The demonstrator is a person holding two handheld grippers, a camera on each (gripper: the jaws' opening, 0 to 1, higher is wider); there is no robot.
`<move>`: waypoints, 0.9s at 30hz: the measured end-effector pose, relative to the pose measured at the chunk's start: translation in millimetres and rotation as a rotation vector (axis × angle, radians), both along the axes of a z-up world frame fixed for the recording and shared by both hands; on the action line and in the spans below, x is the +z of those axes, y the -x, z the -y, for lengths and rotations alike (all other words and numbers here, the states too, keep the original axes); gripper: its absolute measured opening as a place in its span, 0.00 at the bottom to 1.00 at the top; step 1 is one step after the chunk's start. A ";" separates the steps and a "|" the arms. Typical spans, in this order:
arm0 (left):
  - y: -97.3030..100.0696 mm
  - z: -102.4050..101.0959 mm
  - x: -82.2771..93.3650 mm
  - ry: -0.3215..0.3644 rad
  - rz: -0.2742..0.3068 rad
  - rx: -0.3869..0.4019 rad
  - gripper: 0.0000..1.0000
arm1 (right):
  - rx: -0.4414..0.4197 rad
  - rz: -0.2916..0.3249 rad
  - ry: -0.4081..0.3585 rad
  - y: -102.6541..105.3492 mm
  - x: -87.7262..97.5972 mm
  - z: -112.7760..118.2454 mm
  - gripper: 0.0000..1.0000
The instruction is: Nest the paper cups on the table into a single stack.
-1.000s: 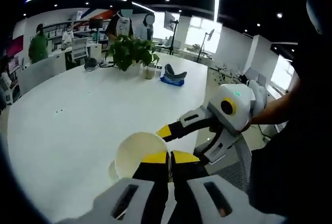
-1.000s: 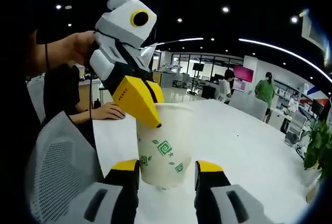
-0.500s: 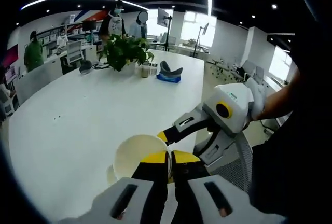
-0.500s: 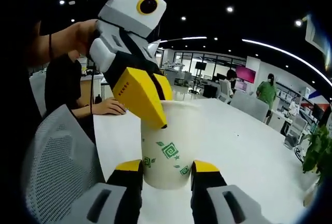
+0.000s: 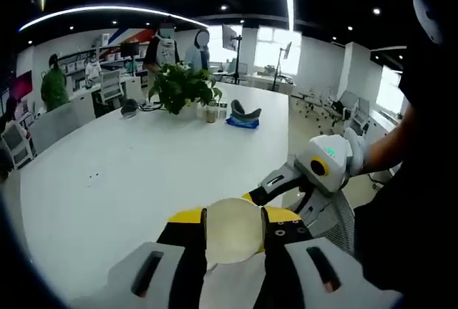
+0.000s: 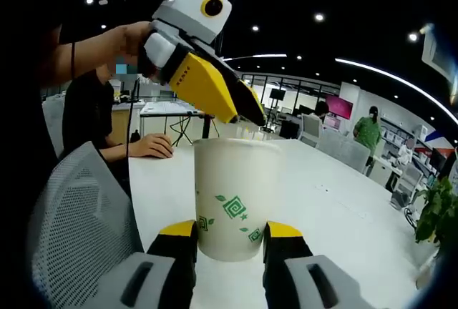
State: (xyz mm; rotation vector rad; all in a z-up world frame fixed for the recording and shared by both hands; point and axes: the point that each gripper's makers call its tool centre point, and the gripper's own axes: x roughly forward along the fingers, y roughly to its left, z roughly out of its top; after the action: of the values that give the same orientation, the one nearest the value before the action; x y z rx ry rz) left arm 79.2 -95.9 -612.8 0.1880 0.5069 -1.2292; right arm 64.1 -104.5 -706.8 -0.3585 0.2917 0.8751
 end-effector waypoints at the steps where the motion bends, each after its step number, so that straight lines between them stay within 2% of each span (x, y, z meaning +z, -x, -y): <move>1: -2.1 -2.1 0.7 0.002 -0.001 0.005 0.29 | -0.001 0.001 -0.002 -0.1 0.5 0.1 0.34; 8: -21.8 -19.8 -8.2 -0.040 0.005 0.075 0.29 | 0.005 0.023 -0.017 1.2 6.0 -1.6 0.34; 15: -32.4 -30.1 -24.9 -0.052 -0.039 0.103 0.27 | 0.021 0.042 -0.038 3.2 13.2 -7.5 0.34; 19: -32.4 -29.8 -26.8 -0.024 -0.086 0.101 0.25 | 0.033 0.047 -0.038 5.8 14.3 -9.7 0.34; 27: -33.4 -28.4 -34.4 -0.011 -0.140 0.095 0.24 | 0.037 0.065 -0.043 3.7 19.1 -10.4 0.34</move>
State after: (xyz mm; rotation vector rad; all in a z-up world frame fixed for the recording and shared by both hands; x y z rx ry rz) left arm 112.5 -67.5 -647.2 0.0865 0.6367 -1.1517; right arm 60.4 -94.2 -687.7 -0.3524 0.2063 0.9028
